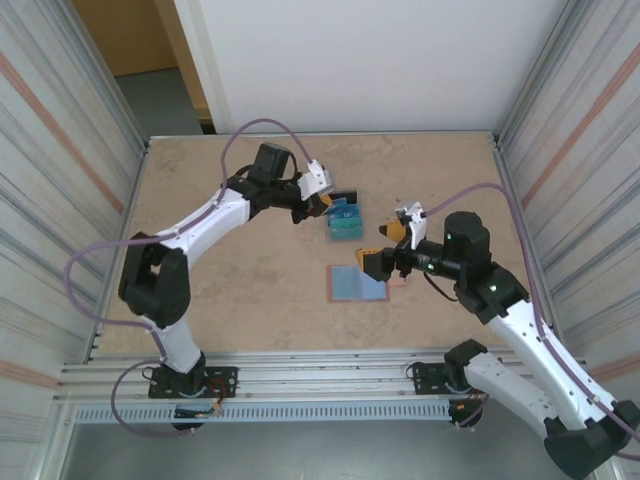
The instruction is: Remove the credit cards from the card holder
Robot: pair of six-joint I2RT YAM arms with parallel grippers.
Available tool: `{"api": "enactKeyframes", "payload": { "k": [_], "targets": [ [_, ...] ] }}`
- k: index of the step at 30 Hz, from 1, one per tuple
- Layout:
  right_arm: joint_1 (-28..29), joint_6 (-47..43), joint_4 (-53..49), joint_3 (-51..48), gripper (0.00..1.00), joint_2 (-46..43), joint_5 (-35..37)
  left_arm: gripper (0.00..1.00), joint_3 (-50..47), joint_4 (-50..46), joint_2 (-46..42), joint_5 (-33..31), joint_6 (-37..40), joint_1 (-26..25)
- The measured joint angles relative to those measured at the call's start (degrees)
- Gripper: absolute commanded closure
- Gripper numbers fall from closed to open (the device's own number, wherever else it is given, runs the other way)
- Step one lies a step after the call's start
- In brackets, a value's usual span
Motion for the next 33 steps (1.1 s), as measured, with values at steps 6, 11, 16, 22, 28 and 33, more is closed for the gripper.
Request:
{"api": "enactKeyframes", "payload": {
  "k": [6,11,16,22,28,33],
  "targets": [
    [0.0,2.5,-0.2,-1.0,0.01,-5.0,9.0,1.0,6.8,-0.1,8.5,-0.3,2.5,0.0],
    [0.0,3.9,-1.2,-1.0,0.01,-5.7,13.4,1.0,10.4,-0.2,12.9,-0.3,3.6,0.0],
    [0.0,4.7,-1.5,-1.1,0.01,-5.5,15.4,1.0,11.6,-0.4,14.8,-0.3,4.7,0.0],
    [0.0,5.4,-1.4,-1.4,0.01,-5.2,16.2,1.0,13.5,-0.5,15.9,-0.2,5.2,0.0],
    [0.0,5.8,-1.3,-1.5,0.01,-4.5,16.3,1.0,16.7,-0.8,19.3,0.0,5.4,0.0],
    [0.0,5.7,-1.3,-1.5,0.01,-4.5,16.7,1.0,17.5,-2.3,21.6,-0.1,6.2,-0.1]
  ]
}}
